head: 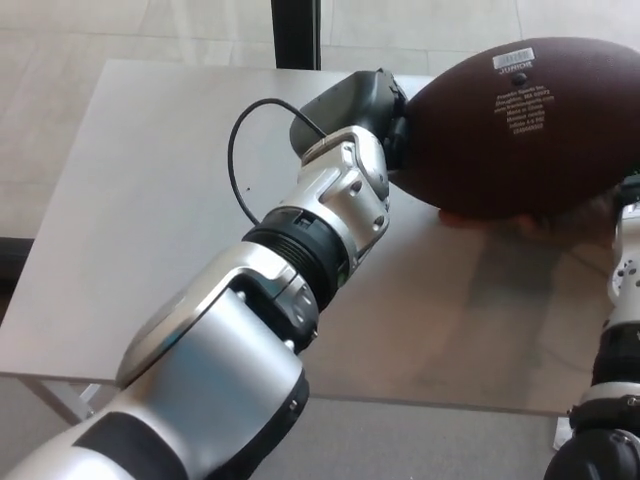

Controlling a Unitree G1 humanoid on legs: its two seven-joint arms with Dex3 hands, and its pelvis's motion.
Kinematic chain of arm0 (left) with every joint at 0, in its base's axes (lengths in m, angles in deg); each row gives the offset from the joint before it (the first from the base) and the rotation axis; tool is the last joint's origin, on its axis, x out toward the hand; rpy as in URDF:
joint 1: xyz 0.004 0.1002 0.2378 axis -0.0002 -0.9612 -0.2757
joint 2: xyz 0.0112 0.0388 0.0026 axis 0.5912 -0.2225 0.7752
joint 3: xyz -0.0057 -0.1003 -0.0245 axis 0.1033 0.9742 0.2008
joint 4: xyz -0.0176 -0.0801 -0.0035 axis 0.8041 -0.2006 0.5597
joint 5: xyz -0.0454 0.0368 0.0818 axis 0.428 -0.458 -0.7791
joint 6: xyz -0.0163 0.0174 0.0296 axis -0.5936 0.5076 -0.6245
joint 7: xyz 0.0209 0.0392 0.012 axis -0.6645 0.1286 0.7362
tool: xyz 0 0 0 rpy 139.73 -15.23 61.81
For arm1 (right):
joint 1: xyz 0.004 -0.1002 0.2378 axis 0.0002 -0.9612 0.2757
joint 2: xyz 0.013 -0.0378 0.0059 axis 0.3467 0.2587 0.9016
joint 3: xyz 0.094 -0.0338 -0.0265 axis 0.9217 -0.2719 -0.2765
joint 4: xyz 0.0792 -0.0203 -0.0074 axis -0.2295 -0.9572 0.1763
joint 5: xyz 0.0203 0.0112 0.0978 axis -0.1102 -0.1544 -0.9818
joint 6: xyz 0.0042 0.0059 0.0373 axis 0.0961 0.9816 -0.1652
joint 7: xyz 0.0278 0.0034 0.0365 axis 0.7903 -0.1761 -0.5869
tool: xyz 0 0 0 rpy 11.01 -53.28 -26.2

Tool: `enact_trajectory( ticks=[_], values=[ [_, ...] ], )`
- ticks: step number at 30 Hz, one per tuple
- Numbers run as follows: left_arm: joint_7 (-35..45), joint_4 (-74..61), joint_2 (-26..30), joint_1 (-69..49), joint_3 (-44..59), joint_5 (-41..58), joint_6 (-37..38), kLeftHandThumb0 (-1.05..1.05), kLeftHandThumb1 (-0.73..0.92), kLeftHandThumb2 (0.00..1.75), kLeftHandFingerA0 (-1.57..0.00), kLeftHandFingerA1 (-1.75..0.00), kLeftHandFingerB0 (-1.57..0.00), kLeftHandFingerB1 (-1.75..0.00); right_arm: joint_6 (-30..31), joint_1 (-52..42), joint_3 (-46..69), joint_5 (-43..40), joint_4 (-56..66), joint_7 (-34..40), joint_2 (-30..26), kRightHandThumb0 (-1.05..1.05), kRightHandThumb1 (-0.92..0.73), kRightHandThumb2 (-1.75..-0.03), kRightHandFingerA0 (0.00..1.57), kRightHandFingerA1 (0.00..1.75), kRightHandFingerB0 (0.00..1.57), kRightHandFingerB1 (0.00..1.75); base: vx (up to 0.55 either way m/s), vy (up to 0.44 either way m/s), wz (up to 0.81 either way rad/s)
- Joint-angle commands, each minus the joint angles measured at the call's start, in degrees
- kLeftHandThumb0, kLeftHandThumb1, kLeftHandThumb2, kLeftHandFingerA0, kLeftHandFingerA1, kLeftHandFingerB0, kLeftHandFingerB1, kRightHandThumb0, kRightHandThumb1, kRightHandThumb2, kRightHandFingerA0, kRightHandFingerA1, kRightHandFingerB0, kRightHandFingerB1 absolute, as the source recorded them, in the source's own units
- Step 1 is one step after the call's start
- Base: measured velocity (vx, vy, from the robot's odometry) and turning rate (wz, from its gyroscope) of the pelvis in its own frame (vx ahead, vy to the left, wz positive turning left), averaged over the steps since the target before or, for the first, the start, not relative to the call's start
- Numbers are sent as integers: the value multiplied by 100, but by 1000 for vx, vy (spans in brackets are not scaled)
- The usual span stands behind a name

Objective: The robot uses both its hands to grab the left and right ends of a football kept in the middle of the desk infront of it, lifts it up and places it in the palm of a person

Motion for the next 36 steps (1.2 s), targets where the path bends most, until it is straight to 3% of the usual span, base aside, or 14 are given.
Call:
enact_trajectory(
  ticks=[1, 6, 8, 11, 16, 18, 25, 27, 28, 29, 30, 33, 34, 36],
  values=[
    [315, -309, 18, -78, 963, 499, 200, -51, 79, 63, -47, -109, -30, -67, 122, -176, -478, 633, -80, 632, -121, -34, -81, -64, 97, 110, 63, 78, 0, 0, 0],
    [604, -608, 538, 31, 1382, 325, 234, -61, 79, 63, -65, -147, -7, -35, 397, -234, -663, 697, 19, 594, -627, -48, -86, -65, 69, 69, 24, 41, 0, 0, 0],
    [893, -1102, 1211, 96, 1797, 505, 402, -64, 81, 62, -12, -95, 0, -36, 796, -329, -679, 556, 506, 515, -944, -63, -71, -103, 35, 60, 0, 26, 0, 0, 0],
    [1300, -1700, 1777, 155, 2169, 671, 276, -75, 60, 98, -1, -44, 0, -19, 1092, -487, -656, 343, 995, 340, -1159, -76, -74, -104, 37, 68, 0, 13, 0, 0, 0],
    [1852, -3044, 2597, -51, 3038, 1245, 175, -81, 82, 64, -18, -81, 0, -27, 1493, -858, -658, 145, 1862, 105, -1469, -79, -86, -66, 30, 92, 0, 0, 0, 0, 0],
    [2255, -4496, 3232, -496, 3460, 1536, -566, -84, 66, 110, -2, -45, -5, -17, 1907, -1302, -657, -162, 2594, -370, -1827, -105, -79, -113, 0, 16, 0, 6, 0, 0, 0],
    [2867, -8450, 3791, -3390, 5216, 2821, -1652, -85, 71, 110, -11, -58, -2, -22, 3036, -3012, 64, -1388, 4876, -681, -2626, -105, -87, -119, 9, 18, 0, 9, 0, 0, 0],
    [3052, -9318, 3851, -4320, 5712, 2922, -1788, -86, 92, 68, -12, -53, 0, -25, 3006, -3537, 292, -1599, 5528, -594, -2638, -105, -82, -117, 8, 18, 0, 12, 0, 0, 0],
    [3241, -9735, 3799, -4972, 6107, 3083, -1649, -90, 77, 117, -7, -55, -1, -13, 3019, -3992, 444, -1553, 5868, -758, -2782, -105, -85, -116, 11, 14, 0, 6, 0, 0, 0],
    [3334, -10114, 3667, -5604, 6588, 3176, -1590, -82, 72, 114, -16, -59, 0, -22, 2993, -4376, 672, -1699, 6135, -773, -2776, -85, -91, -67, 1, 34, 0, 1, 0, 0, 0],
    [3414, -10350, 3522, -6104, 6969, 3307, -1481, -86, 91, 69, -16, -52, -7, -25, 2909, -4723, 848, -1751, 6307, -909, -2768, -89, -75, -112, 6, 23, 0, 14, 0, 0, 0],
    [3503, -10871, 2937, -7630, 8335, 3894, -1183, -96, 72, 108, -29, -59, -12, -45, 2677, -5766, 1637, -2273, 6731, -1142, -2688, -86, -73, -111, 7, 29, 0, 17, 0, 0, 0],
    [3618, -10802, 2789, -8121, 8789, 4058, -913, -89, 70, 108, -28, -61, -10, -46, 2626, -6179, 1843, -2322, 6871, -1281, -2632, -88, -91, -69, 41, 153, 0, 11, 0, 0, 0],
    [3713, -10691, 2646, -8688, 9236, 4317, -593, -89, 70, 108, -28, -61, -10, -46, 2561, -6668, 2028, -2328, 6985, -1452, -2588, -88, -91, -69, 41, 153, 0, 11, 0, 0, 0]
  ],
)
